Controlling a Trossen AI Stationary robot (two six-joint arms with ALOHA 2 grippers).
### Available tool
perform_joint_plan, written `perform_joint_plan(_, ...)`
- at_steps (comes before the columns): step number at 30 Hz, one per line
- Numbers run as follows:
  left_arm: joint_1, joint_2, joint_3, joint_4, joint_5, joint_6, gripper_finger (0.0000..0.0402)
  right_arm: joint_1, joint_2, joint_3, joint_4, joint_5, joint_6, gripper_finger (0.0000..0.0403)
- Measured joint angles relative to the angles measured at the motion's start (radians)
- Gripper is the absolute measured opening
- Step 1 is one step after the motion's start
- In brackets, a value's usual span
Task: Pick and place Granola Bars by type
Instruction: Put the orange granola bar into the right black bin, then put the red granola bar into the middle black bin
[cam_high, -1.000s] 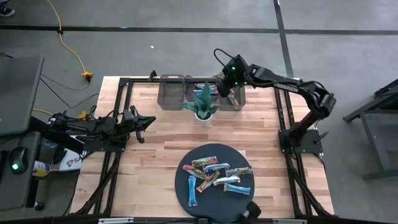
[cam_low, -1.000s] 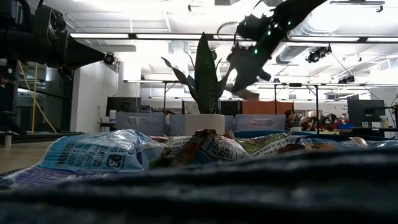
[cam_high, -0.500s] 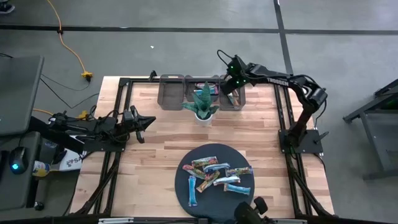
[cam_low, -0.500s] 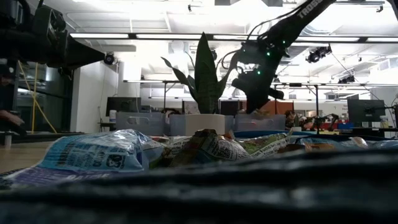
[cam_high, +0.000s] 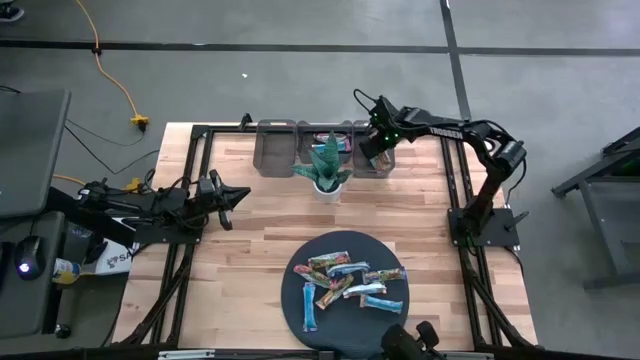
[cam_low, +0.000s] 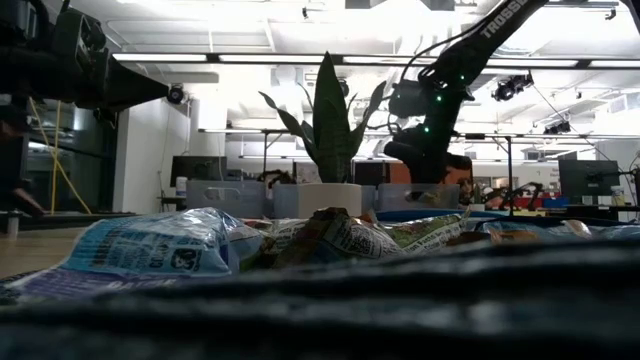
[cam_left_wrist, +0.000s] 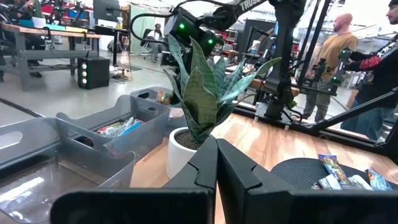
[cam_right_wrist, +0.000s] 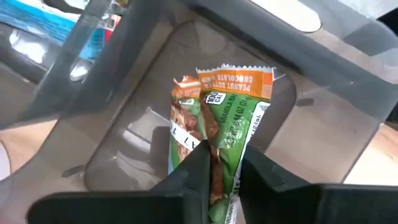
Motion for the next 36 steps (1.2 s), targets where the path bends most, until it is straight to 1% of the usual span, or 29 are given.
perform_joint_plan(5, 0.000, 0.000, 0.000, 0.000, 0.000, 0.000, 0.0001, 0.000, 0.000, 0.000, -0.001, 0.001, -0.006, 0.0080)
perform_joint_plan(11, 0.000, 0.000, 0.000, 0.000, 0.000, 0.000, 0.0001, 0.000, -0.009, 0.000, -0.016, 0.004, -0.009, 0.0140)
perform_joint_plan(14, 0.000, 0.000, 0.000, 0.000, 0.000, 0.000, 0.0001, 0.000, -0.048, 0.001, -0.022, 0.030, -0.009, 0.0169)
perform_joint_plan(17, 0.000, 0.000, 0.000, 0.000, 0.000, 0.000, 0.0001, 0.000, -0.111, 0.015, -0.044, 0.066, -0.010, 0.0184)
perform_joint_plan(19, 0.000, 0.000, 0.000, 0.000, 0.000, 0.000, 0.0001, 0.000, -0.160, 0.028, -0.051, 0.068, -0.022, 0.0187)
perform_joint_plan(23, 0.000, 0.000, 0.000, 0.000, 0.000, 0.000, 0.0001, 0.017, -0.262, 0.052, -0.047, 0.040, -0.028, 0.0185)
perform_joint_plan(28, 0.000, 0.000, 0.000, 0.000, 0.000, 0.000, 0.0001, 0.062, -0.383, 0.059, -0.001, -0.036, -0.047, 0.0172)
perform_joint_plan(32, 0.000, 0.000, 0.000, 0.000, 0.000, 0.000, 0.0001, 0.128, -0.460, 0.060, 0.025, -0.108, -0.089, 0.0159)
perform_joint_plan(36, 0.000, 0.000, 0.000, 0.000, 0.000, 0.000, 0.0001, 0.212, -0.503, 0.060, 0.008, -0.186, -0.126, 0.0148)
